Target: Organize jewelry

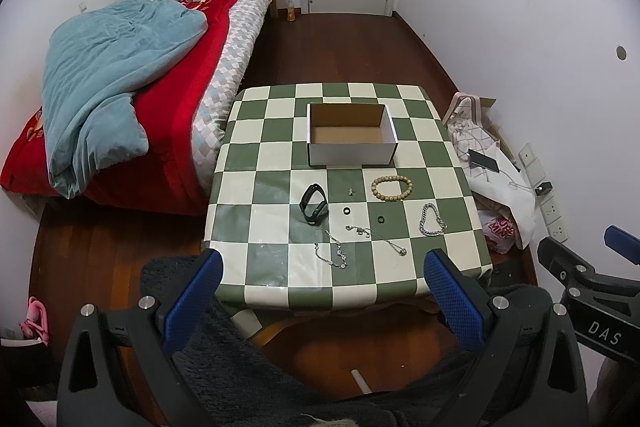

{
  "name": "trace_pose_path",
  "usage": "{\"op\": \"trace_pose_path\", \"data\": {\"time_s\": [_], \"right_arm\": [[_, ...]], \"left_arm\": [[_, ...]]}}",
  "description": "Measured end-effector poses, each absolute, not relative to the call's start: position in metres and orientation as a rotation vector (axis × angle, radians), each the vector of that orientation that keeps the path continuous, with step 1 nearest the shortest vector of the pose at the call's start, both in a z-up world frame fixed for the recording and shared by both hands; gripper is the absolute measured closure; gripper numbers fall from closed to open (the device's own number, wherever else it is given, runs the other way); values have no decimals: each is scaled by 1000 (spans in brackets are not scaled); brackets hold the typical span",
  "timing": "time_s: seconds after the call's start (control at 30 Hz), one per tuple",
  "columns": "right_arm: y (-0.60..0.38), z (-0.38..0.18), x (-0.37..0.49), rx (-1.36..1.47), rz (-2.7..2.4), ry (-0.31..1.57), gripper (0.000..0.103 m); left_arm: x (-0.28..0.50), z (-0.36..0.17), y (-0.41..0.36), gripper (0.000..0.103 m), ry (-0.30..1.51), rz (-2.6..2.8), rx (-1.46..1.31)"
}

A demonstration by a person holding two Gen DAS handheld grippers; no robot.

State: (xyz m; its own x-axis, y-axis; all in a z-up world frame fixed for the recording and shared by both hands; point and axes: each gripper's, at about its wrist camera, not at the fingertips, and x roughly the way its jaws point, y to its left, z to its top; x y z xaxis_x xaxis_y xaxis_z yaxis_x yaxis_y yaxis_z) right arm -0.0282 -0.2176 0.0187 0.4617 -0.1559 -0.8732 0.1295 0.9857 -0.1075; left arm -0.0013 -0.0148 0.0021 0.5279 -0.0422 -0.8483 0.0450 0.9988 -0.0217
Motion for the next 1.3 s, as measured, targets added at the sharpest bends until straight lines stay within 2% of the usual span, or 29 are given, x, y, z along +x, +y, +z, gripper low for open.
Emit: {"op": "trace_pose_path", "data": {"time_s": [1.1,1.3], "right_arm": [[-213,17,-28,-29,-170,1070,0],[-212,13,-19,-21,-174,1052,0]], "left_arm": [[-5,2,-3,1,1006,-47,-6],[18,0,3,1,964,16,31]]}}
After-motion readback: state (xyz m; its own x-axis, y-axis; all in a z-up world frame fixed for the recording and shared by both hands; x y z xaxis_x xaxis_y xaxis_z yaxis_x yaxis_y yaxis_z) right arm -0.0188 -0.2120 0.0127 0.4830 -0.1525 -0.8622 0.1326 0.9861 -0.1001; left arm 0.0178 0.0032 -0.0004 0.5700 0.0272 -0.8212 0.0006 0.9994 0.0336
